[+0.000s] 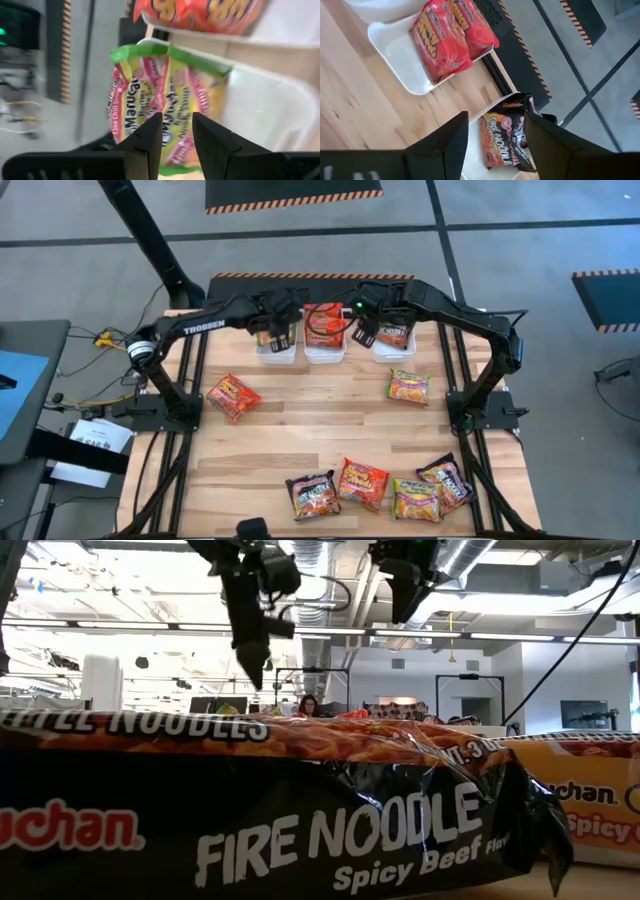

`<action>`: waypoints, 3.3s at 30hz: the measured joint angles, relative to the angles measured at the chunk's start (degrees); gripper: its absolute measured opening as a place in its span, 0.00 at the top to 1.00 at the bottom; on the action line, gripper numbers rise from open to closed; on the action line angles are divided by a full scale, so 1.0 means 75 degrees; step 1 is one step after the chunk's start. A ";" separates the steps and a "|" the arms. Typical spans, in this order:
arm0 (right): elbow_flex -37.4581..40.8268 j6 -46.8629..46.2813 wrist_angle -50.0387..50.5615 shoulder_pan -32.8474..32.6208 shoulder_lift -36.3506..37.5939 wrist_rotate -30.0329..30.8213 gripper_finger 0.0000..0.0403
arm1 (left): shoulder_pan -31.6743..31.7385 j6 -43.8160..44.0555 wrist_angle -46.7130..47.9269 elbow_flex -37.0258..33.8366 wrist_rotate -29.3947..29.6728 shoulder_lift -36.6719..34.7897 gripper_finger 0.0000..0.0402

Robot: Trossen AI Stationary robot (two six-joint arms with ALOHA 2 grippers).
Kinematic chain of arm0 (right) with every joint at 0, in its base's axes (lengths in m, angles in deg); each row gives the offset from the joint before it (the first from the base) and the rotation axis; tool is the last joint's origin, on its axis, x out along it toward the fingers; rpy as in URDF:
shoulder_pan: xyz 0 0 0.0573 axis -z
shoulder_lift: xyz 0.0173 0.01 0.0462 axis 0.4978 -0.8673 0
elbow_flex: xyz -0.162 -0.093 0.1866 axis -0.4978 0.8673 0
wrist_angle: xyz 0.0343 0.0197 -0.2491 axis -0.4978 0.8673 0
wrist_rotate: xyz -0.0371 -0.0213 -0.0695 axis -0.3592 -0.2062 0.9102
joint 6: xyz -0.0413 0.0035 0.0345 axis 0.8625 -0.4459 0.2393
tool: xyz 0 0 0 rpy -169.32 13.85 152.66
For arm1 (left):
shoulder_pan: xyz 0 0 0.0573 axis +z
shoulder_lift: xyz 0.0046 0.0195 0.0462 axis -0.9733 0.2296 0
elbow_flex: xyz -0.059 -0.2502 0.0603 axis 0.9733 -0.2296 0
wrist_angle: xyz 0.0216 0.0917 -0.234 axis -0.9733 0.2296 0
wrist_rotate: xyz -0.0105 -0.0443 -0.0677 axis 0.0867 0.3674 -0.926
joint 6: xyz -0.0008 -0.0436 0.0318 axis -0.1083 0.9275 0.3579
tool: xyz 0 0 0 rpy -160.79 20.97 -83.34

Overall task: Sort Maruchan noodles
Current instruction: Put the orange noodle pack into the middle white bin

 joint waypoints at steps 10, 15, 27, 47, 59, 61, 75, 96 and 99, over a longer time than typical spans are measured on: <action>0.0000 0.0724 0.1507 0.0000 -0.0003 -0.0240 0.46 | 0.0137 0.1893 0.1546 0.1632 -0.2161 -0.0006 0.76; 0.0003 0.0055 0.1704 0.0194 0.0058 -0.1931 0.46 | 0.0118 0.2522 0.2476 0.1661 -0.2611 -0.0193 0.76; 0.1136 -0.0290 0.1717 0.0135 0.0686 -0.3976 0.46 | -0.0446 0.3607 0.3107 0.1176 -0.2765 -0.0969 0.76; 0.2754 -0.4071 0.0078 -0.2824 0.1659 -0.4890 0.46 | -0.2934 0.5467 0.1847 -0.0855 -0.2740 -0.3366 0.76; 0.2763 -0.6401 0.0060 -0.5248 0.0860 -0.4797 0.46 | -0.4752 0.6325 0.1183 -0.1336 -0.2443 -0.3806 0.76; 0.2763 -0.6640 0.0063 -0.5575 0.0752 -0.4800 0.46 | -0.5027 0.6434 0.1156 -0.1336 -0.2321 -0.3806 0.76; 0.2757 -0.8564 -0.0094 -0.7583 0.0761 -0.4589 0.46 | -0.6240 0.6898 0.0917 -0.1336 -0.1934 -0.3803 0.76; 0.2757 -0.9298 -0.0109 -0.8246 0.0761 -0.4112 0.41 | -0.7190 0.7238 0.0921 -0.1336 -0.2015 -0.3773 0.76; 0.2757 -0.9251 -0.0087 -0.8276 0.0761 -0.4008 0.39 | -0.7221 0.7364 0.0926 -0.1336 -0.2007 -0.3738 0.76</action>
